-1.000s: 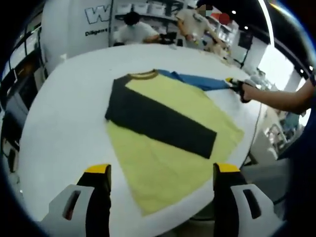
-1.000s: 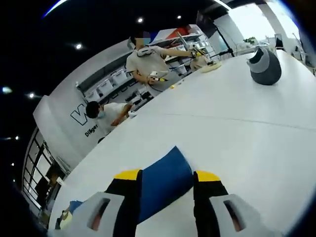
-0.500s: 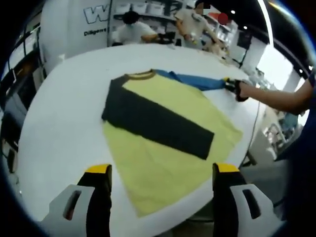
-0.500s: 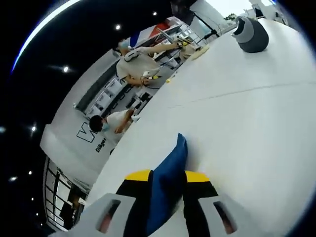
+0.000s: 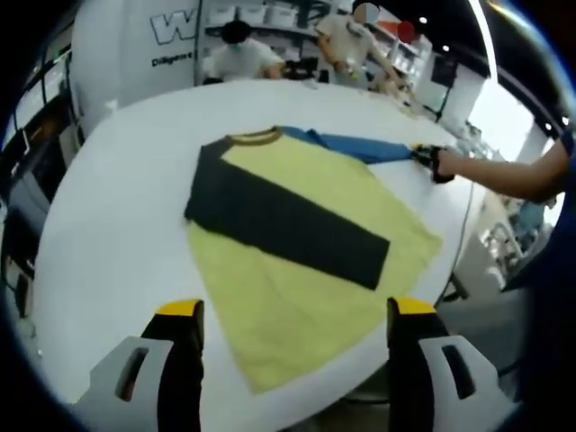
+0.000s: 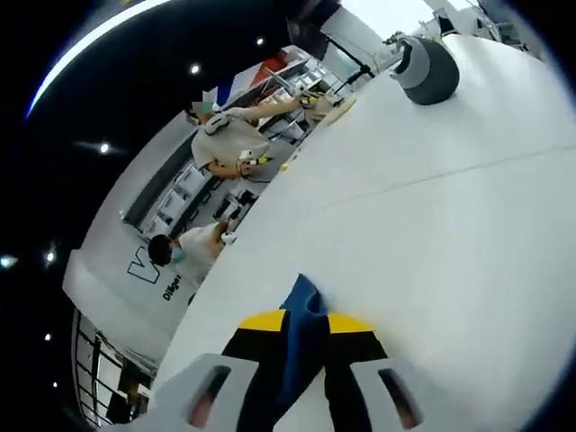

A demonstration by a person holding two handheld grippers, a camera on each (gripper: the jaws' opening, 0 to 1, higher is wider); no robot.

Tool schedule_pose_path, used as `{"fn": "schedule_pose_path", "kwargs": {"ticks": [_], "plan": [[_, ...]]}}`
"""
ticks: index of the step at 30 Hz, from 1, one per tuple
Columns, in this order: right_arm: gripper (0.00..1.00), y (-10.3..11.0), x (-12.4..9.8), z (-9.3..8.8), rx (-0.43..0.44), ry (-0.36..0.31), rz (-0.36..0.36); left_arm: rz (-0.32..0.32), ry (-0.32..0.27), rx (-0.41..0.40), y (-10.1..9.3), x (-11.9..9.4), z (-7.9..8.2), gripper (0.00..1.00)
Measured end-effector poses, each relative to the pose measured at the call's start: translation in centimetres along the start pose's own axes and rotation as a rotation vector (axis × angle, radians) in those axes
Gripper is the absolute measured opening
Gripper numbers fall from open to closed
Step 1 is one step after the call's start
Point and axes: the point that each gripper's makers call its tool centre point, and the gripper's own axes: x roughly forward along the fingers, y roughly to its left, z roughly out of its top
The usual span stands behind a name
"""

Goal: Fold the garment on the visible template until the final outline fits inside the template.

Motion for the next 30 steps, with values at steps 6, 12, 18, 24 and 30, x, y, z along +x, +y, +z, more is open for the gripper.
{"fn": "schedule_pose_path", "kwargs": {"ticks": [6, 12, 18, 24, 30], "plan": [[0.00, 0.4, 0.4, -0.4, -0.027, 0.016, 0.014, -0.003, 0.005, -0.003, 0.2, 0.1, -0.2, 0.82], [0.00, 4.4, -0.3, -0.2, -0.098, 0.027, 0.121, -0.010, -0.007, 0.006, -0.2, 0.2, 0.1, 0.82], [0.00, 10.7, -2.7, -2.5, -0.204, 0.097, 0.266, -0.024, -0.023, 0.007, -0.1, 0.2, 0.0, 0.82], [0.00, 17.1, -5.6, -5.9, -0.289, 0.191, 0.419, -0.022, -0.048, 0.000, 0.0, -0.2, -0.4, 0.82], [0.00, 21.4, -8.2, -9.2, -0.330, 0.271, 0.521, -0.002, -0.077, -0.024, 0.3, -1.0, -0.8, 0.81]]}}
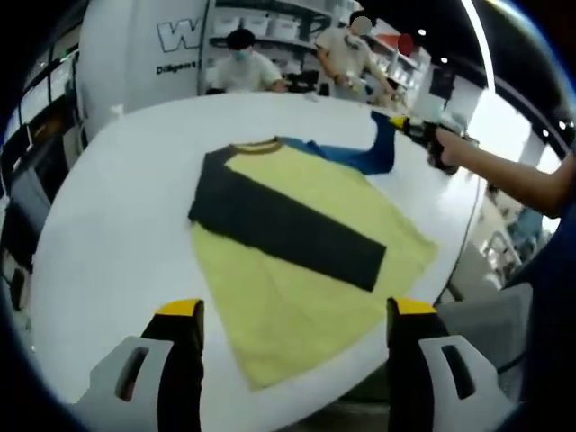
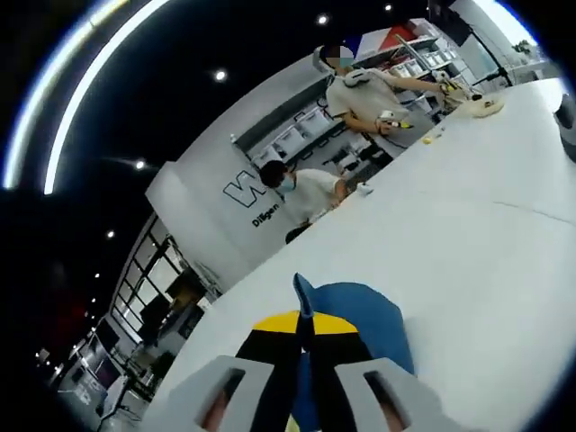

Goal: Fold the garment on the visible template until the final outline fits inside the template.

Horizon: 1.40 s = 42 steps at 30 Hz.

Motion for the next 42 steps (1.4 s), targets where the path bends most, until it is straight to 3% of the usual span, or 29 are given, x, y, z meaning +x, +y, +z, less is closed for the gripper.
{"fn": "schedule_pose_path", "kwargs": {"ticks": [3, 12, 17, 19, 24, 32, 42], "plan": [[0.00, 2.7, -0.2, -1.8, -0.050, 0.068, 0.040, 0.012, -0.004, -0.004, 0.3, -0.3, -0.2, 0.82], [0.00, 11.5, -1.3, -5.9, -0.062, 0.174, 0.216, 0.001, -0.046, -0.045, 0.4, -0.9, -0.5, 0.84], [0.00, 14.4, -1.7, -7.3, -0.051, 0.214, 0.267, 0.000, -0.049, -0.052, 0.5, -1.2, -0.7, 0.84], [0.00, 15.9, -2.2, -8.5, -0.115, 0.253, 0.301, 0.003, -0.048, -0.054, 0.7, -1.2, -0.8, 0.84], [0.00, 18.0, -3.0, -10.2, -0.122, 0.294, 0.348, 0.002, -0.046, -0.062, 0.8, -1.3, -0.9, 0.83], [0.00, 21.1, -5.3, -14.7, -0.180, 0.370, 0.417, -0.011, -0.035, -0.067, 1.1, -1.1, -1.4, 0.83], [0.00, 23.1, -6.8, -19.3, -0.176, 0.431, 0.454, 0.011, -0.024, -0.073, 2.7, -1.7, -1.9, 0.82]]}}
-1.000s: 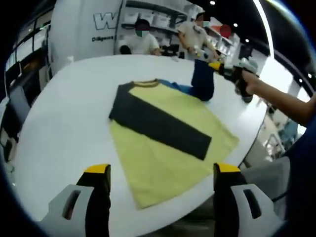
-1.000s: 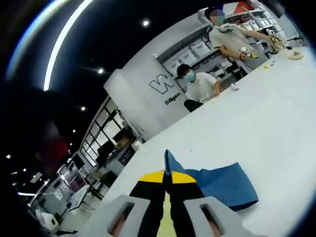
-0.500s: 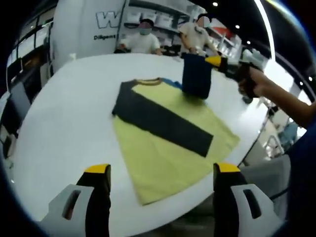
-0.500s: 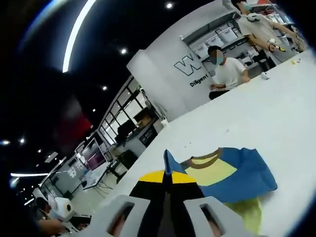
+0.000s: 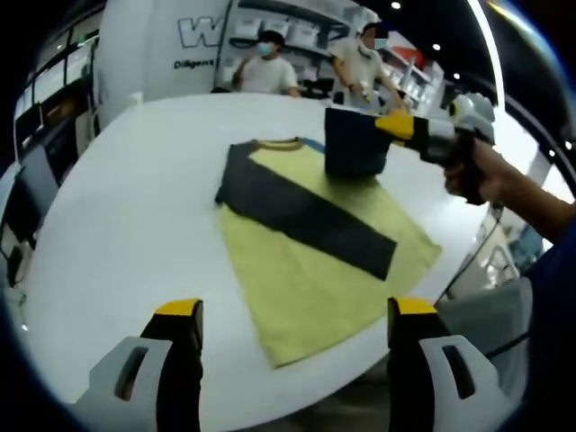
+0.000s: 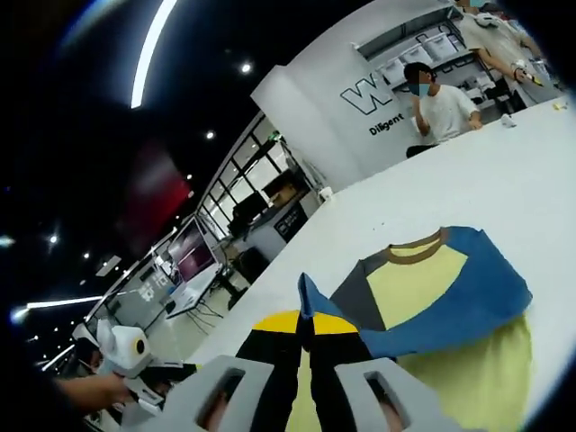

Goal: Fold the garment on the visible template until the final outline fits inside the template.

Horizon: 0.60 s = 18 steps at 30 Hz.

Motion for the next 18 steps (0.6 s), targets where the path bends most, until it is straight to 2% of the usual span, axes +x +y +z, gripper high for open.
{"fn": "schedule_pose_path", "kwargs": {"ticks": [2, 9, 18], "plan": [[0.00, 0.5, 0.1, -0.6, -0.004, 0.013, 0.013, 0.009, 0.000, -0.006, 0.9, -0.1, -0.2, 0.82], [0.00, 3.1, 0.3, -2.8, -0.027, 0.053, 0.053, 0.027, 0.001, -0.013, 1.4, -0.4, -0.4, 0.81], [0.00, 4.0, 0.6, -4.0, -0.032, 0.075, 0.069, 0.032, 0.005, -0.013, 1.4, -0.7, -0.7, 0.81]]}}
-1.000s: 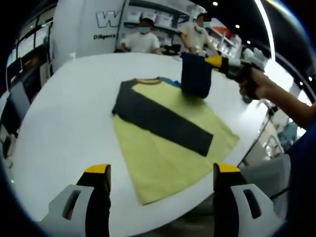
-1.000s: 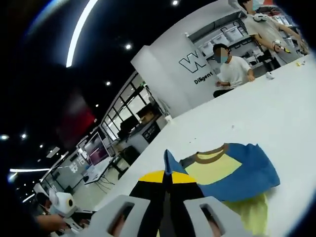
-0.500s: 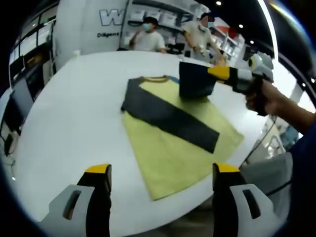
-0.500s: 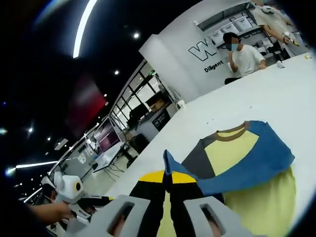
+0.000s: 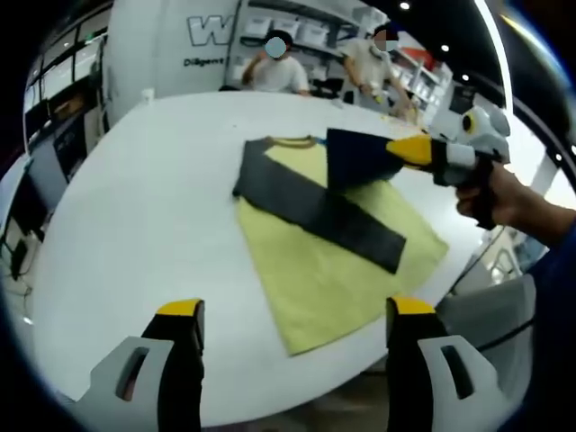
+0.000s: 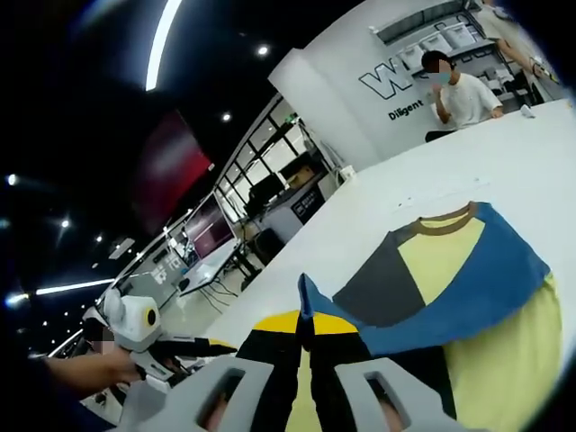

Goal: Fold the garment on the visible template until the final outline fits inside the template.

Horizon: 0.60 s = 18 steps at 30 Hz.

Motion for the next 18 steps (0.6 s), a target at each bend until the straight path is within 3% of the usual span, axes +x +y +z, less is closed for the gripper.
{"fn": "schedule_pose_path", "kwargs": {"ticks": [8, 11, 12, 15, 18], "plan": [[0.01, 0.2, 0.4, -2.3, 0.019, 0.042, 0.010, -0.001, -0.003, 0.003, -0.2, -0.5, 0.0, 0.80], [0.18, 2.0, 0.1, -4.2, 0.026, 0.106, 0.099, 0.000, -0.001, 0.005, -0.3, -0.5, -0.2, 0.80], [0.22, 2.1, 0.1, -4.5, 0.025, 0.114, 0.099, 0.000, 0.000, 0.006, -0.3, -0.6, -0.2, 0.80], [0.22, 2.9, -0.5, -6.0, -0.055, 0.160, 0.123, 0.002, 0.004, 0.007, -0.4, -0.7, -0.4, 0.80], [0.24, 3.5, -1.2, -6.7, -0.060, 0.173, 0.144, 0.005, 0.004, 0.005, -0.3, -0.8, -0.5, 0.80]]}}
